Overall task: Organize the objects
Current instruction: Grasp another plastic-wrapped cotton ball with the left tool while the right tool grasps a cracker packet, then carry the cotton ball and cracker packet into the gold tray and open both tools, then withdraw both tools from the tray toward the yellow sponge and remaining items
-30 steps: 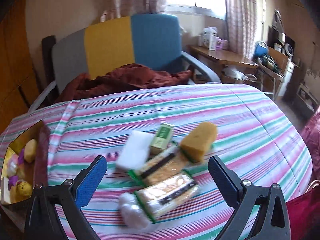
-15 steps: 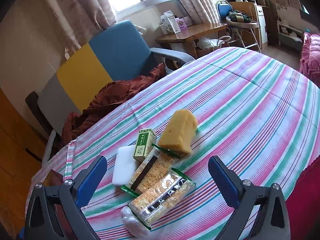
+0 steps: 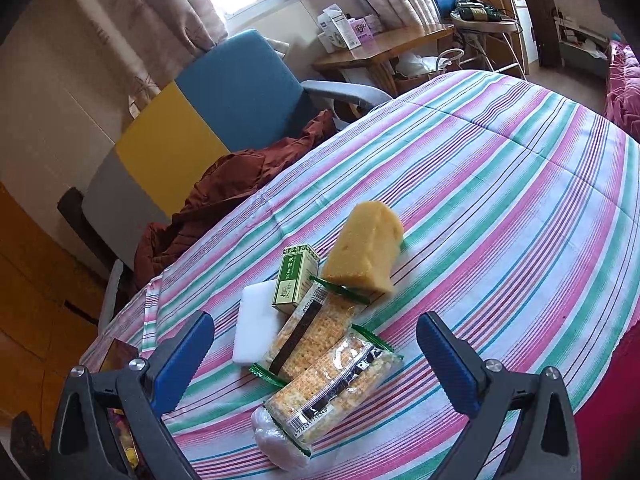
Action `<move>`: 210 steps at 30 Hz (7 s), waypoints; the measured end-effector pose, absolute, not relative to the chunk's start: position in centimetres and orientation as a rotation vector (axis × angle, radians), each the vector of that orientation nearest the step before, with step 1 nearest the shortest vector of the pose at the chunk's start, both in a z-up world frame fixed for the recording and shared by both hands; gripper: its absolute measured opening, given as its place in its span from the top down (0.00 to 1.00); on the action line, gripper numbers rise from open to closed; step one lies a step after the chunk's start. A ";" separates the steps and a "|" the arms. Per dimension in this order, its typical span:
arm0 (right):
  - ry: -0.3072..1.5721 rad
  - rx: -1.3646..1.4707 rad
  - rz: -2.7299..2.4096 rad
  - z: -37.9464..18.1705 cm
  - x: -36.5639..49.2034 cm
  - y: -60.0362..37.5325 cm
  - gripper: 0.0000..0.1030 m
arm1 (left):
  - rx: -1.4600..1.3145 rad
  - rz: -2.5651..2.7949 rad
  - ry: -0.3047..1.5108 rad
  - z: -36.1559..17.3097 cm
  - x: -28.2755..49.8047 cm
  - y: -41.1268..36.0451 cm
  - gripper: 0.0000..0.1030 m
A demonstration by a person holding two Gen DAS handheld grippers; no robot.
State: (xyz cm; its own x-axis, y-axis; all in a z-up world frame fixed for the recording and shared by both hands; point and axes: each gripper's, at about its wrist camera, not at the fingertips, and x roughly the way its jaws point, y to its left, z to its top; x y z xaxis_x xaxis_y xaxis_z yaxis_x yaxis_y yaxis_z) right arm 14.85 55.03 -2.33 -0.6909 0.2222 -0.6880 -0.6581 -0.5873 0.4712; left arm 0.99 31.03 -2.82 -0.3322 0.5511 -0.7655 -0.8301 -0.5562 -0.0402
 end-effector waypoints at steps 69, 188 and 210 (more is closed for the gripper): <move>0.669 -1.329 1.915 -8.8 11.0 54.6 0.49 | -0.978 1.850 0.416 -9.0 4.3 31.7 0.73; 0.078 -1.050 2.529 0.5 5.0 39.4 0.00 | -1.006 2.676 0.198 -1.1 0.1 6.0 0.14; 0.660 -0.896 2.289 -1.4 8.6 53.3 0.00 | -0.891 2.573 0.420 1.1 -0.1 14.0 0.14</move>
